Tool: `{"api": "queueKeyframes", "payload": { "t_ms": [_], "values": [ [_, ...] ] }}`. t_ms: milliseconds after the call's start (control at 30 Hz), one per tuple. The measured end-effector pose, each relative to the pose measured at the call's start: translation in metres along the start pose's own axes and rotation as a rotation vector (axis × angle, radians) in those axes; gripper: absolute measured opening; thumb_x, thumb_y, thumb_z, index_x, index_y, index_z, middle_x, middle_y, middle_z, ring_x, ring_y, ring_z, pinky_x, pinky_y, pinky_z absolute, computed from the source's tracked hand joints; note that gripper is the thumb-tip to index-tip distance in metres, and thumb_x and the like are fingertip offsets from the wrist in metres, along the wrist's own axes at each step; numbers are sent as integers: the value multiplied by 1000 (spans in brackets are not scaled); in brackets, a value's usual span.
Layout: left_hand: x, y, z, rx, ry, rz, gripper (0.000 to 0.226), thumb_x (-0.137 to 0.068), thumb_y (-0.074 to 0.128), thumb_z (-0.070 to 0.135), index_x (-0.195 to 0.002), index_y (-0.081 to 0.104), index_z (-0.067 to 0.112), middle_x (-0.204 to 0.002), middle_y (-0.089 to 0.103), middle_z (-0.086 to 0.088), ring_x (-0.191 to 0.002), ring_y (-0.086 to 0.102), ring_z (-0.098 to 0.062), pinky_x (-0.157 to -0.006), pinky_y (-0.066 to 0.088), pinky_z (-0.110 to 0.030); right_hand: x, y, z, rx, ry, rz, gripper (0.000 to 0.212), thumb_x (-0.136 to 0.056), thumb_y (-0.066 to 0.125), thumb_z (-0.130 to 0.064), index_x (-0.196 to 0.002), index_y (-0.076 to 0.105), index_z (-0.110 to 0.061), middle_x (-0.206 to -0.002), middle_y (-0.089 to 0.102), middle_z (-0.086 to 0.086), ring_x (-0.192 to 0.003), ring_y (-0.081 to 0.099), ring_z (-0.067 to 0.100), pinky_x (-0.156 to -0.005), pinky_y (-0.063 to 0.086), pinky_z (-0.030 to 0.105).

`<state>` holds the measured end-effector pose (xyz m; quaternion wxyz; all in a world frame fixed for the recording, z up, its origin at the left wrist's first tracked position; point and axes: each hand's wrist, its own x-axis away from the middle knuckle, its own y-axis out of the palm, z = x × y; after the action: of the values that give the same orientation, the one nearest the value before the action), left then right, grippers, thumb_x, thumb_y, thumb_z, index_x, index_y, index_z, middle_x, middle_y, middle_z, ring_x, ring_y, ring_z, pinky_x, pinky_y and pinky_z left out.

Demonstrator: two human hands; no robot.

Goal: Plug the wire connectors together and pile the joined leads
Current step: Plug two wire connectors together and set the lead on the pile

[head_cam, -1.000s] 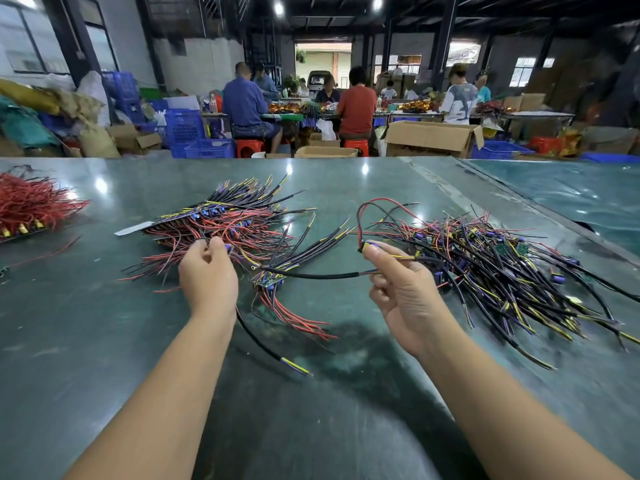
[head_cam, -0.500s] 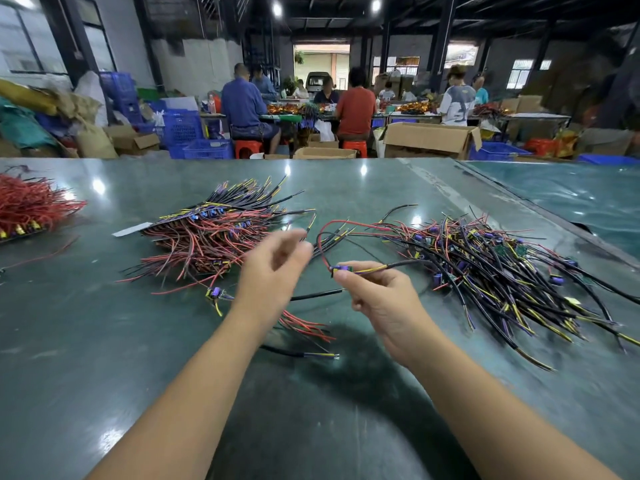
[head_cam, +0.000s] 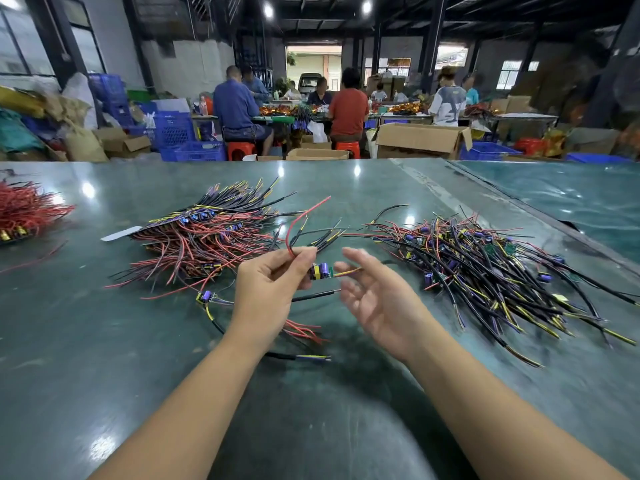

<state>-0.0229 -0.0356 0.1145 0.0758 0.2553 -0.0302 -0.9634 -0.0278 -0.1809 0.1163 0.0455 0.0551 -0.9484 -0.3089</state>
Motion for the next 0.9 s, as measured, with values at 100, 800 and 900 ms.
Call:
{"api": "queueKeyframes", "payload": {
  "t_ms": [100, 800, 900],
  "values": [
    [1, 0, 2, 90, -48, -13, 20, -84, 66, 14, -72, 77, 24, -65, 70, 7, -60, 61, -1, -56, 51, -16, 6, 6, 7, 302, -140, -178, 18, -80, 66, -24, -94, 71, -14, -84, 69, 0, -65, 60, 11, -69, 54, 22],
    [-21, -24, 4, 637, -385, 300, 18, -97, 51, 21, -87, 63, 10, -70, 73, 2, -67, 68, -3, -59, 53, -12, 2, 6, 15, 26, -249, 7, 15, -89, 54, 1, -90, 69, -4, -78, 72, 8, -71, 69, 13, -68, 54, 18],
    [-25, -34, 0, 669, -420, 368, 23, -99, 47, 24, -91, 62, 7, -69, 72, 0, -63, 68, -4, -57, 53, -13, 0, 5, 16, 50, -248, 7, 15, -90, 54, 1, -91, 69, -4, -79, 72, 8, -71, 70, 13, -68, 54, 18]
  ]
}}
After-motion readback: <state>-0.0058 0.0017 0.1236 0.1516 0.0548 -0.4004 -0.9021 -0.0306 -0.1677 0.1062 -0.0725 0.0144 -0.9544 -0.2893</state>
